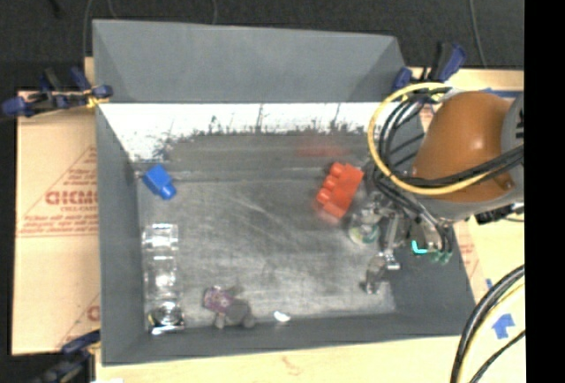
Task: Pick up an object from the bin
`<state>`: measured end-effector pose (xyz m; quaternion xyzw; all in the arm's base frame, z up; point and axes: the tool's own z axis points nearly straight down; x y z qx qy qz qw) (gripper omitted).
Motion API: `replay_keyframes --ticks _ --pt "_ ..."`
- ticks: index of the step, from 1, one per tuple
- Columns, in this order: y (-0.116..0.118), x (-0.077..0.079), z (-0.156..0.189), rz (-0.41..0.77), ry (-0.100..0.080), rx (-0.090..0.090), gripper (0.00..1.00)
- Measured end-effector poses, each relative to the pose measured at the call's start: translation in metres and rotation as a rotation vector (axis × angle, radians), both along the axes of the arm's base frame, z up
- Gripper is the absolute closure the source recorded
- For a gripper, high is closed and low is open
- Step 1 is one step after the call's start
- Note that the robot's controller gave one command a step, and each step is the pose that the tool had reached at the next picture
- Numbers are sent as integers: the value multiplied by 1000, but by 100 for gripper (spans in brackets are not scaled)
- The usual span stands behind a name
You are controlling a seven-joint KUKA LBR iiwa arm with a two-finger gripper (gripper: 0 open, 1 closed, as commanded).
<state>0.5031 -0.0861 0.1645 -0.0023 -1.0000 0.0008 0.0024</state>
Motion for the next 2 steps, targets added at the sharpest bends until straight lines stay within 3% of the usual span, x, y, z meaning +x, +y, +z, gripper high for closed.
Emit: replay_keyframes --ticks 1,2 --pt "51 -12 99 210 -14 0 0" --pt "87 13 -1 18 -3 4 0"
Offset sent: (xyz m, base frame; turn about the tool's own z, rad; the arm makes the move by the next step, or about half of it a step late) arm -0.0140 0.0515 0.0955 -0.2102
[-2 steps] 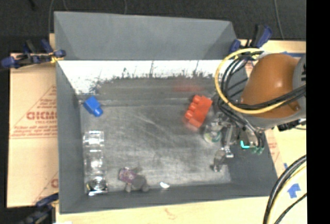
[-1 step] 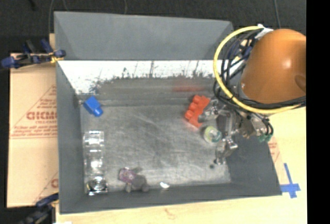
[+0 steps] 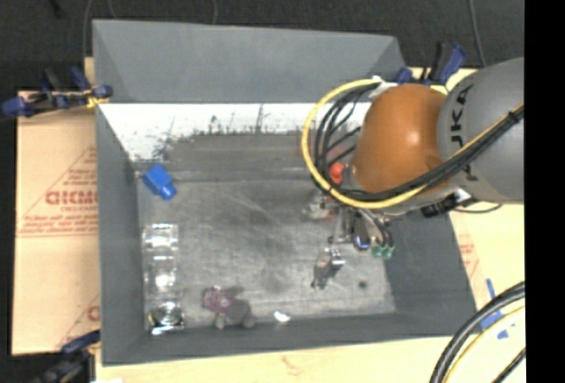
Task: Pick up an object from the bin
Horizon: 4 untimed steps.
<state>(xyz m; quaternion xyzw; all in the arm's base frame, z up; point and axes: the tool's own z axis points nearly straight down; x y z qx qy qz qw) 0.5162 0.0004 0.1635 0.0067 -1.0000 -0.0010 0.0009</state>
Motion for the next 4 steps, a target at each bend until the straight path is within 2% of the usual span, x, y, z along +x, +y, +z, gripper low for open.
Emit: replay_keyframes --ticks 1,2,3,4 --pt "48 53 -89 -13 -12 1 0" --pt "21 6 -88 -8 -25 -2 0" --pt "105 -37 26 -148 -9 3 0" --pt "75 -43 -42 -61 2 -5 0"
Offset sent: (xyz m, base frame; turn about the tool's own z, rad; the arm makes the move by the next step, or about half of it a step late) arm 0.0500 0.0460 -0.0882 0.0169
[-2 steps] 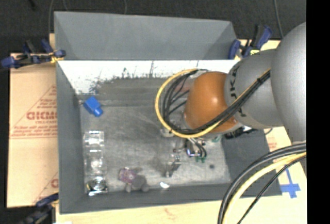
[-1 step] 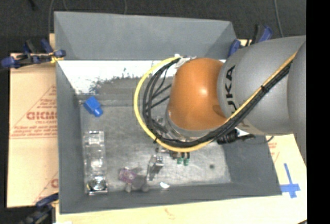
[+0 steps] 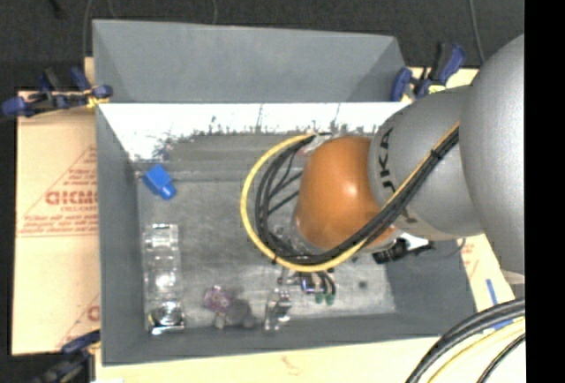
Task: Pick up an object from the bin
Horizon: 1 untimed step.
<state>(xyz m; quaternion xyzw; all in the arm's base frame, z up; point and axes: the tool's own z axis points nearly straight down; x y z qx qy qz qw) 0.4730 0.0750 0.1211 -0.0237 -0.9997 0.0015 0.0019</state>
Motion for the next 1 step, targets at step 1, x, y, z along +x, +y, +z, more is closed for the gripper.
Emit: replay_keyframes --ticks 1 --pt "-113 4 35 4 -9 -2 0"
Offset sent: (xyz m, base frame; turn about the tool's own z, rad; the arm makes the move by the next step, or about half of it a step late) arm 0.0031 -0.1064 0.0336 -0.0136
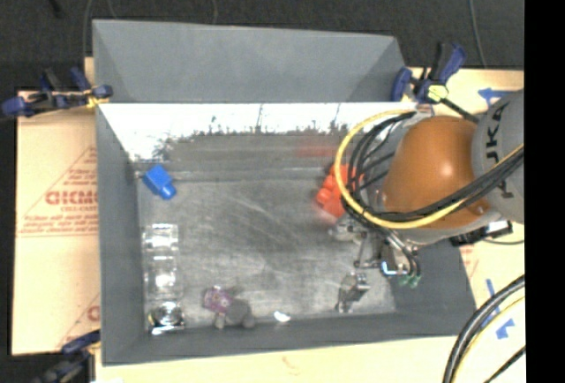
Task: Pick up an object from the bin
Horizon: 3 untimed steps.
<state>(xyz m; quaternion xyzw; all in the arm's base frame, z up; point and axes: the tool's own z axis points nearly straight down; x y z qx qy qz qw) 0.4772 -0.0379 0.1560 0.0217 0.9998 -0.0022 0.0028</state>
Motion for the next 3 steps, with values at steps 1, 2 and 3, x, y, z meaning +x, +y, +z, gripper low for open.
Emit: replay_keyframes --ticks 1,2,3 --pt "31 146 -61 125 -3 2 0" --pt "-14 163 -18 -20 -4 4 0" --pt "-41 167 -60 -28 4 2 0"
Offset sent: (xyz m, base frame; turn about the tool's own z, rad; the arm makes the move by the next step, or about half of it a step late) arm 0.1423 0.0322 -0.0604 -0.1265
